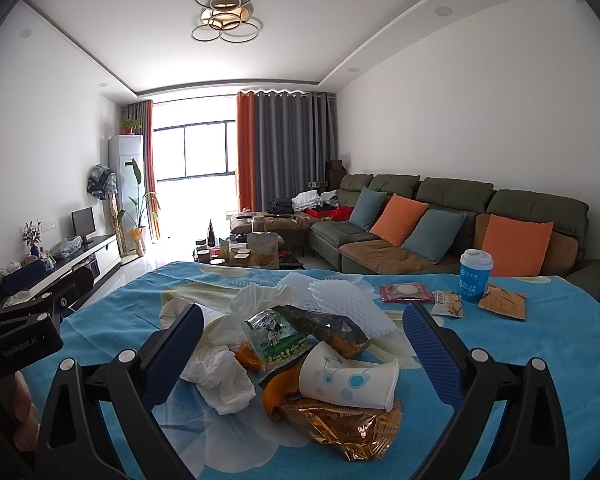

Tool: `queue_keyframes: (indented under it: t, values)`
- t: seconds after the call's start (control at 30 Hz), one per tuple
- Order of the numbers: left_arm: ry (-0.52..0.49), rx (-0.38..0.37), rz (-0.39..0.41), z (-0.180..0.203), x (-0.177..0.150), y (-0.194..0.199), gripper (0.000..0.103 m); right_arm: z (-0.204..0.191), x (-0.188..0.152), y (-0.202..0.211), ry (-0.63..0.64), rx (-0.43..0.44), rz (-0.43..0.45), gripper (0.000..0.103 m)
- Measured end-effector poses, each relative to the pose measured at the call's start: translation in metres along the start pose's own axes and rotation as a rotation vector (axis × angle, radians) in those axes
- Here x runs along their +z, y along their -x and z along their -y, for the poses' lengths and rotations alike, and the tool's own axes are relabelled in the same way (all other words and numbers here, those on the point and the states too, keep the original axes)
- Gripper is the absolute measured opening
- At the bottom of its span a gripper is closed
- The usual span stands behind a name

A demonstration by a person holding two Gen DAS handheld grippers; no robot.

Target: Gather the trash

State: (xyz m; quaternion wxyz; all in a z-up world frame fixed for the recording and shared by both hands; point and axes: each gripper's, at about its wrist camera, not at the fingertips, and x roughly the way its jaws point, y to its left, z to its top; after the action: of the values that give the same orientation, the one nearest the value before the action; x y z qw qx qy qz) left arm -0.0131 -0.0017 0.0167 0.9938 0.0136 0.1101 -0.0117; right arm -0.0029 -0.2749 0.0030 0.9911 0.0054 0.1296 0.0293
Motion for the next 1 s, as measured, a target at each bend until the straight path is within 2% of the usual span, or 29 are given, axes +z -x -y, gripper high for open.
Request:
queue_keyframes:
  t: [0.63,0.83,1.0]
  values:
    - [-0.001,-0.007,-0.012,0.002,0.003,0.0,0.097,0.001,0.004,-0.001,-0.001,0.006,-0.002,0.096]
    - [0.018,-0.04,-0.071,-0.001,-0.002,-0.015,0.097,0.009,0.001,-0.009,-0.012,-0.001,-0.042,0.096]
    - [0.015,-0.093,-0.169,0.002,-0.01,-0.038,0.097,0.022,-0.004,-0.023,-0.044,-0.005,-0.112,0.096]
